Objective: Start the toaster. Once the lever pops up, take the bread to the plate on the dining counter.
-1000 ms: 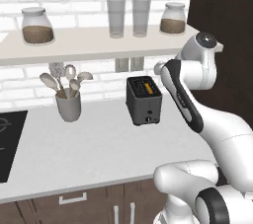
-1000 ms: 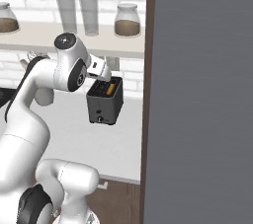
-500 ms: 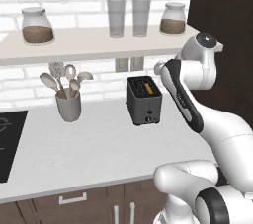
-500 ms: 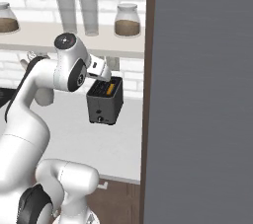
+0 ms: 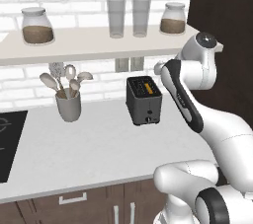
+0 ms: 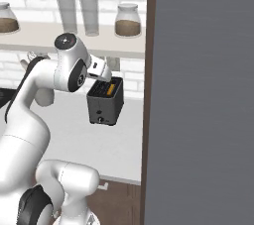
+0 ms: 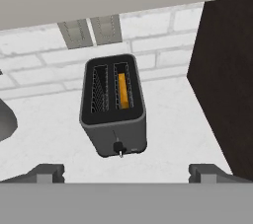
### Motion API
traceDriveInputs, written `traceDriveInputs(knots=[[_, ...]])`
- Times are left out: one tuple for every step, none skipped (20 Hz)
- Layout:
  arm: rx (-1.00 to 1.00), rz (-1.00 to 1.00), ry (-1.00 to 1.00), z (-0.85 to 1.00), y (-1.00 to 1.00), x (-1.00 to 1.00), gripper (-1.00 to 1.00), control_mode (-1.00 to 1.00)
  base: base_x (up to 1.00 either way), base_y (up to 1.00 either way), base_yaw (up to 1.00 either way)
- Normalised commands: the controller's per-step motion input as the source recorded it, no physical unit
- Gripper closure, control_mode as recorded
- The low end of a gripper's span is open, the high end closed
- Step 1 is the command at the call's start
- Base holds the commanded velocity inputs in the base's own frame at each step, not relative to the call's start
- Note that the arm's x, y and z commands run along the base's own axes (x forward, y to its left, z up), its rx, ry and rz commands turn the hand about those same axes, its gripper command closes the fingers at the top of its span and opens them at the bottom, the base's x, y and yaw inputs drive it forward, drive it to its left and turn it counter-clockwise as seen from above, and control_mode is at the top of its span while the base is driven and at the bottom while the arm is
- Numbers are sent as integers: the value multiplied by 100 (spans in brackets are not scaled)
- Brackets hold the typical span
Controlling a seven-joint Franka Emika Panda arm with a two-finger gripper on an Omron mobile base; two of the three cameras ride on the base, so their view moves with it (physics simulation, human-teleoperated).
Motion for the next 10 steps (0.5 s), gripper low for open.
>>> traceDriveInputs(knots=[[0, 0, 0, 0, 0, 0, -100, -100, 0, 0, 0], [0, 0, 0, 0, 0, 0, -100, -100, 0, 0, 0], [0, 0, 0, 0, 0, 0, -100, -100, 0, 0, 0], [0, 0, 0, 0, 0, 0, -100, -100, 0, 0, 0], [0, 0, 0, 0, 0, 0, -100, -100, 0, 0, 0], [0, 0, 0, 0, 0, 0, -100, -100, 0, 0, 0], [0, 0, 0, 0, 0, 0, -100, -100, 0, 0, 0], [0, 0, 0, 0, 0, 0, -100, -100, 0, 0, 0], [0, 0, 0, 0, 0, 0, -100, -100, 0, 0, 0], [0, 0, 0, 0, 0, 0, -100, -100, 0, 0, 0]])
